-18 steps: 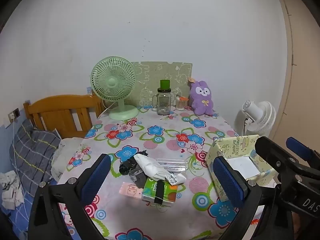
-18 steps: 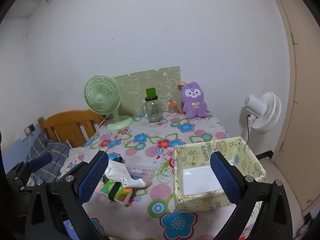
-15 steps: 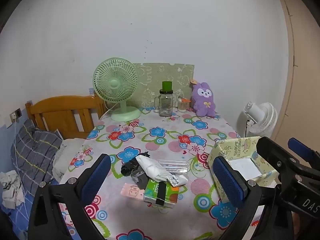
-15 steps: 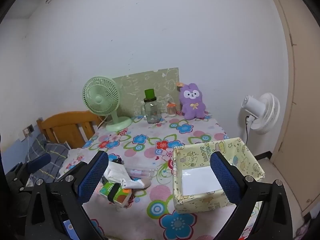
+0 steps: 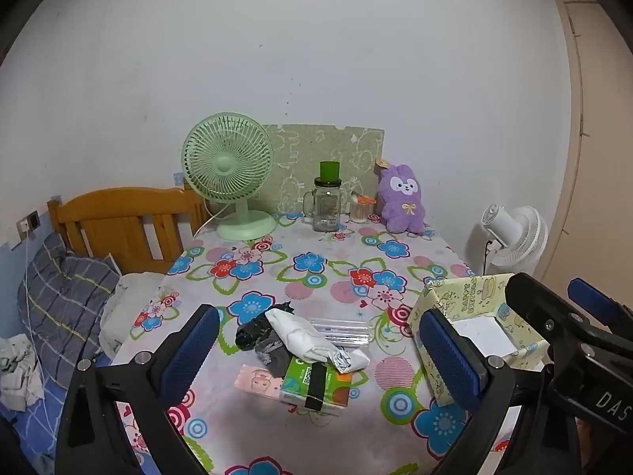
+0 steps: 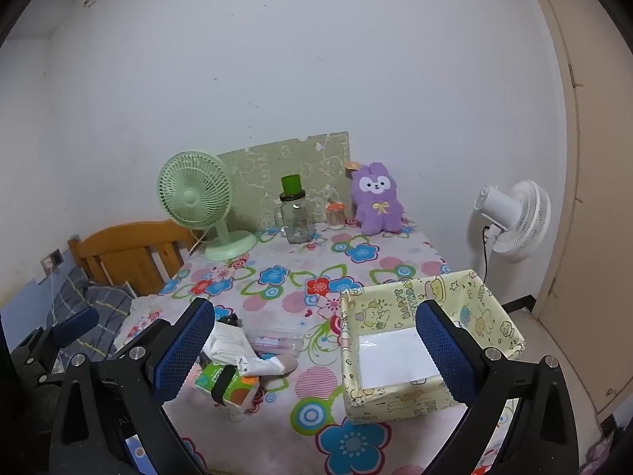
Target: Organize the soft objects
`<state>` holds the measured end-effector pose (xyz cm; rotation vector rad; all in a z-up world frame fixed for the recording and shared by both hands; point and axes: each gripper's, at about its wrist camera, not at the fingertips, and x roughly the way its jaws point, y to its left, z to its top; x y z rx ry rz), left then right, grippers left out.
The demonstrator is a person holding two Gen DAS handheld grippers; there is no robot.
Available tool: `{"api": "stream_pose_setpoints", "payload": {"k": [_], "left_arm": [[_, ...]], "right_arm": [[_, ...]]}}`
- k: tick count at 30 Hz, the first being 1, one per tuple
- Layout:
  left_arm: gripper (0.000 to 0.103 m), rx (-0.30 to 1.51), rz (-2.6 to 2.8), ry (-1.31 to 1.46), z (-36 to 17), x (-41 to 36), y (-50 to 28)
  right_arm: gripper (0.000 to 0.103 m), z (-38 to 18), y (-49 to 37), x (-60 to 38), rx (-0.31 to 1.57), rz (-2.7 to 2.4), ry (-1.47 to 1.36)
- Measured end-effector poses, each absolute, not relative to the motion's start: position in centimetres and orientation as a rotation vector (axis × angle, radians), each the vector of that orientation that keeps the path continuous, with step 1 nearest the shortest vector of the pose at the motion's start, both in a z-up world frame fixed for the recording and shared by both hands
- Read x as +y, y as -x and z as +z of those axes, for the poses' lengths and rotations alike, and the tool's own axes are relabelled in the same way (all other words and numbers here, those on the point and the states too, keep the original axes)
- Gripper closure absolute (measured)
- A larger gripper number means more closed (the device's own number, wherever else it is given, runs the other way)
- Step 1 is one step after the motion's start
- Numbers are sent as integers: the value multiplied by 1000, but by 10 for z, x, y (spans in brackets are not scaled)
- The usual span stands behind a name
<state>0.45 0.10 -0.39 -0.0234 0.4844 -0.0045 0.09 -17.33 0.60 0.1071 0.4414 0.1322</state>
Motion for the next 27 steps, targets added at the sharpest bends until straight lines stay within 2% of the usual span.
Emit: {"api": "stream_pose_setpoints", "payload": {"k": [27], "left_arm": [[2,522,3,34,-14,-2,-13]], "right_arm": [[0,0,-11,-173,477,107,-90]]}}
